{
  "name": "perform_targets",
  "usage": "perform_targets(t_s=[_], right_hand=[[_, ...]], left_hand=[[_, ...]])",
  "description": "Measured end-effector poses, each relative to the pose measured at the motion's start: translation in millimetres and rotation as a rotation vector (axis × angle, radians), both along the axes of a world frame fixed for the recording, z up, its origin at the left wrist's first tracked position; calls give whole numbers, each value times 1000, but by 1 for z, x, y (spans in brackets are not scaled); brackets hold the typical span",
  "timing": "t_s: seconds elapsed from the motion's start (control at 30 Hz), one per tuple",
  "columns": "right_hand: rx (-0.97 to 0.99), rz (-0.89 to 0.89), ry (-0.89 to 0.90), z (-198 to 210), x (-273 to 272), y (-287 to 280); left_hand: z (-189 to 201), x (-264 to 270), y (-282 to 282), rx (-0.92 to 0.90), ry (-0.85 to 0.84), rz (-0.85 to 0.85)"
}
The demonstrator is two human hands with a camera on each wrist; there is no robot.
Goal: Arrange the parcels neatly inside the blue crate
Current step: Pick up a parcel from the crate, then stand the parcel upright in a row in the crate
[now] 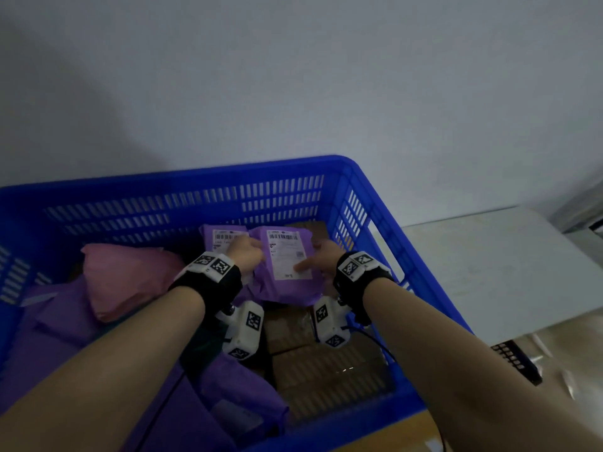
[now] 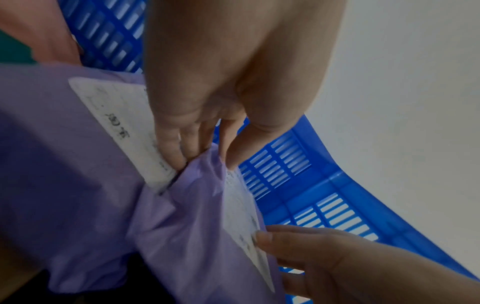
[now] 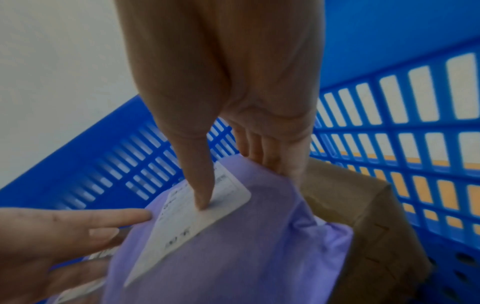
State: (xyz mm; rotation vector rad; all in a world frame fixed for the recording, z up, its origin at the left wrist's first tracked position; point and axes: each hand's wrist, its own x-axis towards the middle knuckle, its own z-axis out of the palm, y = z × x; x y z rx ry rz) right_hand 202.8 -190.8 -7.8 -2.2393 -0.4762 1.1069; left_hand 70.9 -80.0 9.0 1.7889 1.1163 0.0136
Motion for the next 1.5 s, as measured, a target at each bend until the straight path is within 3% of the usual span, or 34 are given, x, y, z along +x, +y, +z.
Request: perform_targets(t_s=[0.27,0.37,0.47,0.53,0.6,0.67,0.83,0.93,1.07,1.2,1.5], right_hand=[[-7,172,-25,-23,-15,25],[-20,234,-56,-12,-25,26],[-46,291,-62,-8,-24,25],[-67,349,-83,-4,-21,24],[-102,375,-133,1,-16,22],[-126,365,-190,5,-9,17],[-270,397,-259,5,2,10],[-370,397,-282,-55,33,24],[-430,394,-281,-10,2,17],[-481,305,-261,-16,-5,23],[-622,293,-241,-24,-3,34]], left_hand=[[-8,-10,18,174,150,-44],[-8,-15,20,283,241,-123],[-8,-16,14,478,324,-288],[-8,-14,5,573,339,-528],[-14,-12,-2,610,406,-754],[-20,-13,-3,636,487,-842],[-17,-13,-4,736,481,-889],[-17,-12,-5,712,490,-983],[-19,-16,2,741,574,-1012],[-19,-16,10,755,631,-1001],[-16,-21,15,791,627,-1025]])
